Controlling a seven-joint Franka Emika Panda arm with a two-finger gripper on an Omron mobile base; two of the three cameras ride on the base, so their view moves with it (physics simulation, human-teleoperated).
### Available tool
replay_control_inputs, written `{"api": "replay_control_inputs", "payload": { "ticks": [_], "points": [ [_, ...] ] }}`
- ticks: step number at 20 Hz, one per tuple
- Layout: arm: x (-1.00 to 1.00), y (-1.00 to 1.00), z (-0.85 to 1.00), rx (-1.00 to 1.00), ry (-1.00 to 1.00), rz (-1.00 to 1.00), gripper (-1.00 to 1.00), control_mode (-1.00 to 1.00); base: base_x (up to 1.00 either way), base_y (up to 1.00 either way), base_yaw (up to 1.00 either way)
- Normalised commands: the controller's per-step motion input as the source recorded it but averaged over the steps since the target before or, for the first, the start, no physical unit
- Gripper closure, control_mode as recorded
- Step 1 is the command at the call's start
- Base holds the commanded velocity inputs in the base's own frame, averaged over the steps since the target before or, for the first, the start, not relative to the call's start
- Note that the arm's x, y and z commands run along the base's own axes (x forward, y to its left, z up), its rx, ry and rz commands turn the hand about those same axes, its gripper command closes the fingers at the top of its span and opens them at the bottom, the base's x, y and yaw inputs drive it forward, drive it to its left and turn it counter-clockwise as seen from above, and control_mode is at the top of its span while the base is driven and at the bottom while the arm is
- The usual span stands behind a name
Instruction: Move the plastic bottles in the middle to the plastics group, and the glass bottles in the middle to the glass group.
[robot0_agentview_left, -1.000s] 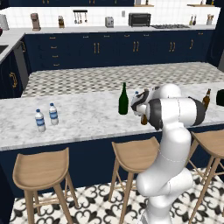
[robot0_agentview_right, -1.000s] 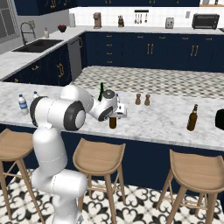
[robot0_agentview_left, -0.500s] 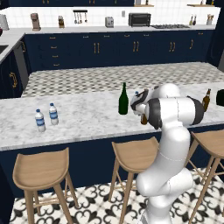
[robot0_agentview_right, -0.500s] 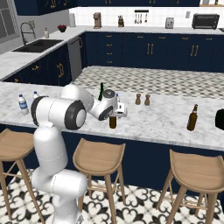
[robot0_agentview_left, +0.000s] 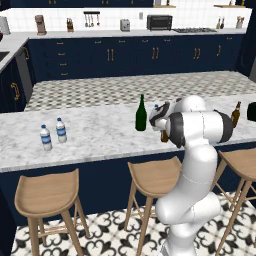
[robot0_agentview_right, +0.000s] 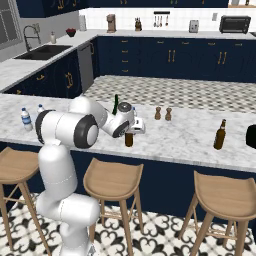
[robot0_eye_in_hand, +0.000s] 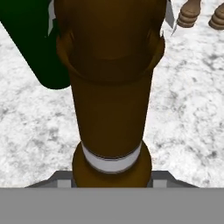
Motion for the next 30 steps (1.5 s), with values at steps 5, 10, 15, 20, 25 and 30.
{"api": "replay_control_inputs", "payload": {
  "ticks": [5,10,15,20,25,30],
  "points": [
    [-0.11,-0.53,0.05,0.00,0.00,-0.05,1.00,-1.00,0.00,0.00,0.00],
    [-0.05,-0.87,0.21,0.00,0.00,-0.09,1.00,-1.00,0.00,0.00,0.00],
    [0.00,-0.84,0.37,0.00,0.00,-0.07,1.00,-1.00,0.00,0.00,0.00],
    [0.00,-0.78,0.20,0.00,0.00,-0.05,1.00,-1.00,0.00,0.00,0.00],
    [-0.05,-0.68,0.01,0.00,0.02,-0.03,1.00,-1.00,0.00,0.00,0.00],
    [0.00,-0.48,0.00,0.00,0.00,0.00,1.00,-1.00,0.00,0.00,0.00]
  ]
}}
